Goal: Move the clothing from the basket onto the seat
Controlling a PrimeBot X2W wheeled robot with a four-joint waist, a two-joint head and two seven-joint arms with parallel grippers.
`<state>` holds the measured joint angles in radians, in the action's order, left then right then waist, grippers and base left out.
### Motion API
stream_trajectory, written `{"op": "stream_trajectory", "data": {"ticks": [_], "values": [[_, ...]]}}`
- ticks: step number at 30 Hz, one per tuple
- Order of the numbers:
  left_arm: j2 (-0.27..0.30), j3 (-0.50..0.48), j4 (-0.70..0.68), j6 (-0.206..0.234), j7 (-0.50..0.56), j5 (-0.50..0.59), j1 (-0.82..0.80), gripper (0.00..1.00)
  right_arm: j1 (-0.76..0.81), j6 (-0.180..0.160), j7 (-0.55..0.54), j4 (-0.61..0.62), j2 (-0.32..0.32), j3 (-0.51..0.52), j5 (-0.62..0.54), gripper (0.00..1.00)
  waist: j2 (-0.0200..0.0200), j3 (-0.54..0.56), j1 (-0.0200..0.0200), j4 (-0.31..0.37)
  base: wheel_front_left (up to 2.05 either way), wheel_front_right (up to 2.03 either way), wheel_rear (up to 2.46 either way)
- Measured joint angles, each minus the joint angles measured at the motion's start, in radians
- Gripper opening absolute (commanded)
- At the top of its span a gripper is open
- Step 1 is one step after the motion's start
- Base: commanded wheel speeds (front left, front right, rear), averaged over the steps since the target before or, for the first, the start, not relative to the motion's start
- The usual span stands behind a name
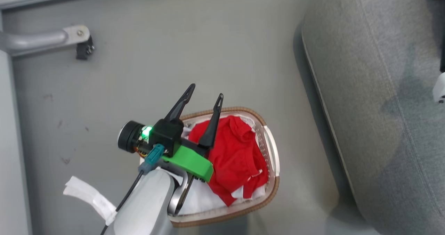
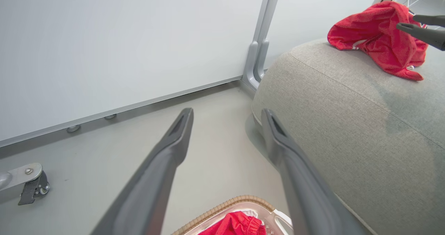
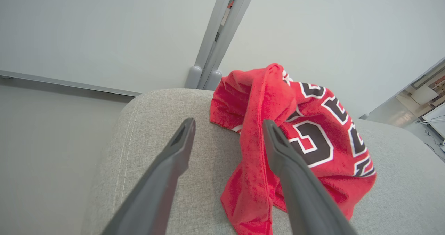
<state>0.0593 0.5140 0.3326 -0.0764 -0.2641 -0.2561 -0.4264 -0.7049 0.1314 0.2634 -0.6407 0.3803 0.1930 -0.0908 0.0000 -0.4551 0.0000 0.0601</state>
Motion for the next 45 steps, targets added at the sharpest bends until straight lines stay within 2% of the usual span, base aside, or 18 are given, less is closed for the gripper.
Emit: {"op": "stream_trajectory", "data": {"ticks": [8, 16, 20, 27, 31, 36, 45], "values": [[-0.007, -0.091, -0.023, 0.007, 0.000, -0.023, 0.109, 1.00, 0.074, 0.000, 0.000, 0.086, -0.079, -0.039, -0.003, 1.00, 0.0000, 0.145, 0.0000, -0.029, 0.00, 0.00, 0.00], [-0.008, -0.225, -0.043, 0.036, 0.000, -0.035, 0.258, 1.00, 0.187, 0.000, 0.000, 0.130, -0.182, -0.132, 0.014, 1.00, 0.0000, 0.283, -0.0001, -0.062, 0.00, 0.00, 0.00], [-0.009, -0.294, -0.051, 0.053, -0.001, -0.056, 0.327, 1.00, 0.257, 0.000, 0.000, 0.156, -0.240, -0.140, 0.043, 1.00, 0.0000, 0.341, -0.0001, -0.080, 0.00, 0.00, 0.00], [-0.009, -0.358, -0.053, 0.067, -0.001, -0.061, 0.411, 1.00, 0.413, 0.000, 0.000, 0.224, -0.322, -0.138, 0.078, 1.00, 0.0000, 0.418, -0.0001, -0.114, 0.00, 0.00, 0.00], [-0.009, -0.381, -0.057, 0.067, -0.001, -0.062, 0.441, 1.00, 0.476, 0.000, 0.000, 0.253, -0.331, -0.164, 0.100, 1.00, 0.0000, 0.441, -0.0001, -0.129, 0.00, 0.00, 0.00], [-0.009, -0.387, -0.056, 0.060, -0.001, -0.062, 0.462, 1.00, 0.538, 0.000, 0.000, 0.283, -0.331, -0.180, 0.182, 1.00, 0.0000, 0.459, -0.0001, -0.138, 0.00, 0.00, 0.00], [-0.009, -0.379, -0.031, 0.058, -0.001, -0.076, 0.483, 1.00, 0.591, 0.000, 0.000, 0.289, -0.332, -0.198, 0.209, 1.00, -0.0001, 0.478, -0.0001, -0.129, 0.00, 0.00, 0.00]]}}
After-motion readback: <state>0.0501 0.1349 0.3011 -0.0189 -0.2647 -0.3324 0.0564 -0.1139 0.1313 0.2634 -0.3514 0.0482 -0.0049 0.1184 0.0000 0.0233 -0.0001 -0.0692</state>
